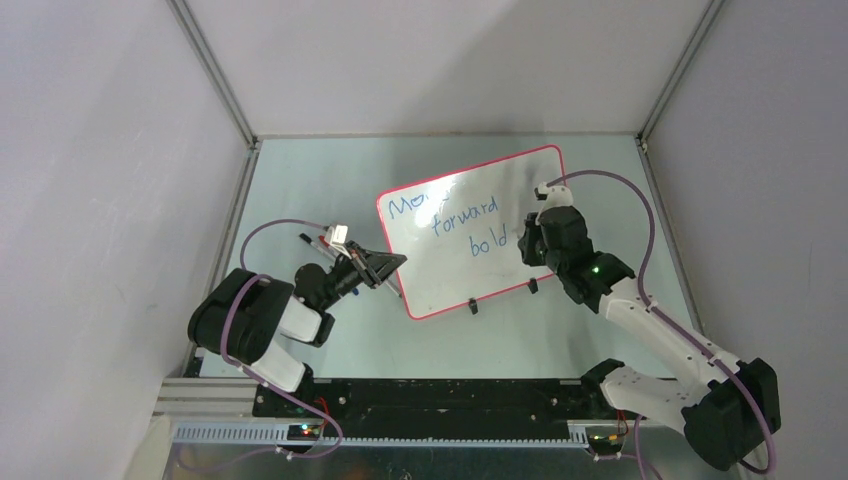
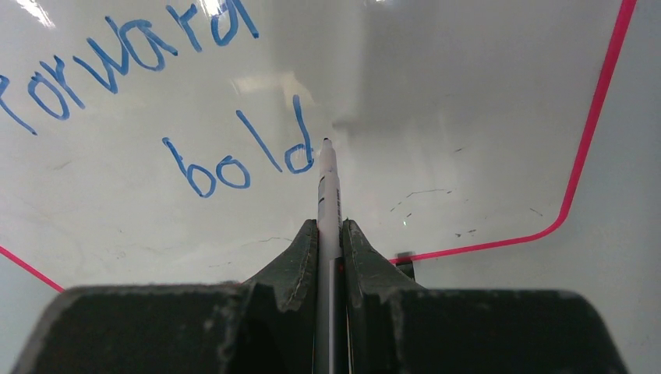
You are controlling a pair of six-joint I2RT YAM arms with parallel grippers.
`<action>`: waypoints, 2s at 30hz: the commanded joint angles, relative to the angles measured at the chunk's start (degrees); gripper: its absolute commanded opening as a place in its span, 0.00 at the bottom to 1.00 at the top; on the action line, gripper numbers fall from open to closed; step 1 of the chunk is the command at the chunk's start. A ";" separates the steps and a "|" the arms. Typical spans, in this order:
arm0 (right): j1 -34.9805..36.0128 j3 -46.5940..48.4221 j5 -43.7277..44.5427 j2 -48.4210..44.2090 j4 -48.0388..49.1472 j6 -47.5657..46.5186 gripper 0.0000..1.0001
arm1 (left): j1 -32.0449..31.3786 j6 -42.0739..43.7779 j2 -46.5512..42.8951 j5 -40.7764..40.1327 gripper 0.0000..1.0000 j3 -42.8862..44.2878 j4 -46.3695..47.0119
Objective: Write a sentence on the whiteboard
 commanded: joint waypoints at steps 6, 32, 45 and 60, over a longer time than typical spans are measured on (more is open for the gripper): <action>-0.79 2.83 -0.08 0.15 3.04 -0.19 0.00 | -0.28 3.78 0.30 -1.84 0.00 0.53 1.39; -2.33 6.34 -1.82 4.07 3.86 -0.03 0.00 | -0.24 3.95 0.18 -2.02 0.00 0.44 1.39; -3.21 6.52 -1.18 5.40 3.70 -0.03 0.00 | -0.27 3.95 0.18 -1.82 0.00 0.43 1.39; -3.61 6.14 -1.88 5.41 0.77 0.72 0.00 | -0.29 4.13 0.03 -1.86 0.00 0.36 1.40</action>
